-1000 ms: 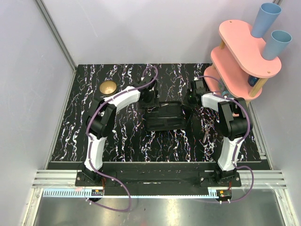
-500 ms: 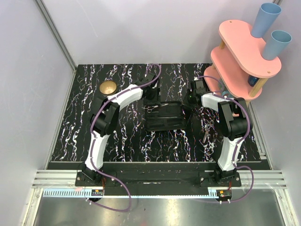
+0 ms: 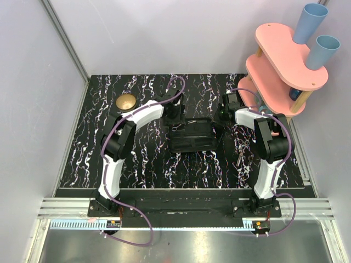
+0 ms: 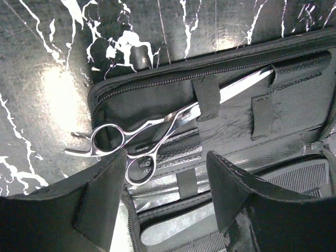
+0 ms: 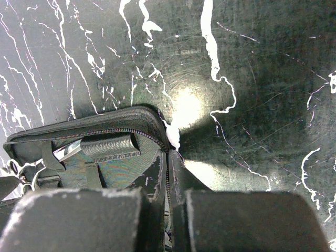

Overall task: Sort the hair-cutting tools
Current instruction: Place the scissors in the hairdressing tool bag.

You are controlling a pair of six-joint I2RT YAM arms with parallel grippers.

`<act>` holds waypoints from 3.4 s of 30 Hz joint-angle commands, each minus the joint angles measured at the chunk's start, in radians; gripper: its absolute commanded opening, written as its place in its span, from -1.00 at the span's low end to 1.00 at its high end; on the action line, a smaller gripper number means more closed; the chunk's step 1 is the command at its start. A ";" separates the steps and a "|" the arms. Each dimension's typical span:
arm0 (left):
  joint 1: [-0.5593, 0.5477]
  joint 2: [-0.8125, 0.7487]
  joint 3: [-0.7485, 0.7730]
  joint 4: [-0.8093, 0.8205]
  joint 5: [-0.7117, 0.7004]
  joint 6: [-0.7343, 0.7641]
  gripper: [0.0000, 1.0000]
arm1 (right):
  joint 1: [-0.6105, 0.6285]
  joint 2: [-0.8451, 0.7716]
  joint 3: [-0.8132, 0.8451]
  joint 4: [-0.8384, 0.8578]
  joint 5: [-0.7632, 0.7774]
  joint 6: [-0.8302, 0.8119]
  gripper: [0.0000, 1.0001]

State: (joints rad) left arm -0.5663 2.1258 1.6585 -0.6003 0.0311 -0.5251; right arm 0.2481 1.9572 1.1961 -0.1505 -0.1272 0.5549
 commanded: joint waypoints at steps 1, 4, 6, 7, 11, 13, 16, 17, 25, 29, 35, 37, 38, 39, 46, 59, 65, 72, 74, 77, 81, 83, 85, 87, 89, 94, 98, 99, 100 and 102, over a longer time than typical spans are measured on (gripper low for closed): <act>0.005 -0.082 -0.019 0.014 0.021 -0.021 0.33 | 0.042 0.031 -0.024 -0.113 -0.089 0.000 -1.00; 0.006 -0.089 -0.025 0.013 0.069 -0.035 0.33 | 0.040 0.032 -0.024 -0.112 -0.089 -0.001 -1.00; 0.006 -0.086 -0.029 0.013 0.101 -0.049 0.33 | 0.042 0.032 -0.024 -0.112 -0.088 0.000 -1.00; 0.008 -0.086 -0.034 0.014 0.110 -0.053 0.33 | 0.042 0.032 -0.024 -0.112 -0.089 0.000 -1.00; 0.008 -0.102 -0.039 0.025 0.121 -0.061 0.33 | 0.042 0.032 -0.027 -0.112 -0.089 0.000 -1.00; 0.009 -0.104 -0.037 0.027 0.122 -0.062 0.32 | 0.040 0.035 -0.027 -0.113 -0.089 0.000 -1.00; 0.009 -0.104 -0.051 0.025 0.119 -0.067 0.28 | 0.042 0.037 -0.026 -0.113 -0.091 0.002 -1.00; 0.009 -0.104 -0.057 0.025 0.113 -0.070 0.24 | 0.040 0.037 -0.024 -0.112 -0.091 0.002 -1.00; 0.009 -0.078 -0.066 0.000 0.093 -0.067 0.05 | 0.042 0.043 -0.023 -0.112 -0.092 0.005 -1.00; 0.011 -0.066 -0.066 -0.003 0.082 -0.064 0.05 | 0.042 0.045 -0.023 -0.112 -0.092 0.005 -1.00; 0.019 -0.024 -0.039 0.004 0.058 -0.053 0.05 | 0.042 0.045 -0.021 -0.112 -0.095 0.007 -1.00; 0.019 -0.015 -0.043 0.020 0.043 -0.047 0.04 | 0.042 0.045 -0.023 -0.113 -0.095 0.007 -1.00; 0.022 -0.009 -0.040 0.020 0.041 -0.041 0.04 | 0.042 0.045 -0.023 -0.113 -0.097 0.007 -1.00; 0.022 -0.004 -0.037 0.023 0.044 -0.039 0.04 | 0.040 0.045 -0.023 -0.113 -0.095 0.005 -1.00; 0.025 0.010 -0.042 0.051 0.006 -0.036 0.03 | 0.042 0.045 -0.018 -0.118 -0.095 0.005 -1.00; 0.028 0.048 -0.014 0.105 0.033 -0.022 -0.03 | 0.042 0.051 -0.021 -0.121 -0.098 0.004 -1.00; 0.022 0.039 -0.034 0.137 0.061 -0.026 -0.24 | 0.042 0.057 -0.023 -0.119 -0.106 0.007 -1.00; 0.013 0.059 0.001 0.137 0.056 -0.023 -0.34 | 0.042 0.066 -0.027 -0.119 -0.115 0.004 -1.00; 0.009 0.063 0.010 0.139 0.056 -0.023 -0.35 | 0.040 0.066 -0.029 -0.119 -0.115 0.005 -1.00; 0.005 0.072 0.035 0.139 0.053 -0.013 -0.35 | 0.040 0.068 -0.032 -0.119 -0.117 0.004 -1.00; -0.001 0.083 0.055 0.137 0.053 0.000 -0.36 | 0.040 0.069 -0.030 -0.118 -0.120 0.005 -1.00; -0.007 0.083 0.064 0.139 0.047 0.010 -0.36 | 0.040 0.071 -0.029 -0.121 -0.118 0.005 -1.00; -0.017 0.088 0.069 0.139 0.041 0.020 -0.36 | 0.040 0.071 -0.027 -0.120 -0.120 0.005 -1.00; -0.027 0.080 0.066 0.140 0.024 0.030 -0.36 | 0.042 0.072 -0.027 -0.120 -0.120 0.005 -1.00; -0.041 0.077 0.066 0.145 -0.002 0.051 -0.36 | 0.042 0.074 -0.027 -0.119 -0.120 0.005 -1.00; -0.063 0.074 0.063 0.166 -0.028 0.094 -0.36 | 0.042 0.075 -0.027 -0.119 -0.124 0.007 -1.00; -0.078 0.074 0.060 0.203 -0.059 0.132 -0.35 | 0.042 0.077 -0.029 -0.119 -0.126 0.007 -1.00; -0.078 0.074 0.060 0.208 -0.054 0.134 -0.35 | 0.042 0.077 -0.029 -0.119 -0.126 0.007 -1.00; -0.081 0.074 0.058 0.218 -0.051 0.140 -0.35 | 0.042 0.075 -0.029 -0.121 -0.126 0.007 -1.00; -0.086 0.065 0.050 0.232 -0.045 0.149 -0.35 | 0.040 0.075 -0.030 -0.120 -0.127 0.007 -1.00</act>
State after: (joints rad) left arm -0.6159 2.1708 1.6810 -0.6426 -0.0559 -0.3965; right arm 0.2466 1.9633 1.1984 -0.1505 -0.1371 0.5549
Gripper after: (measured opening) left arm 0.329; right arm 0.029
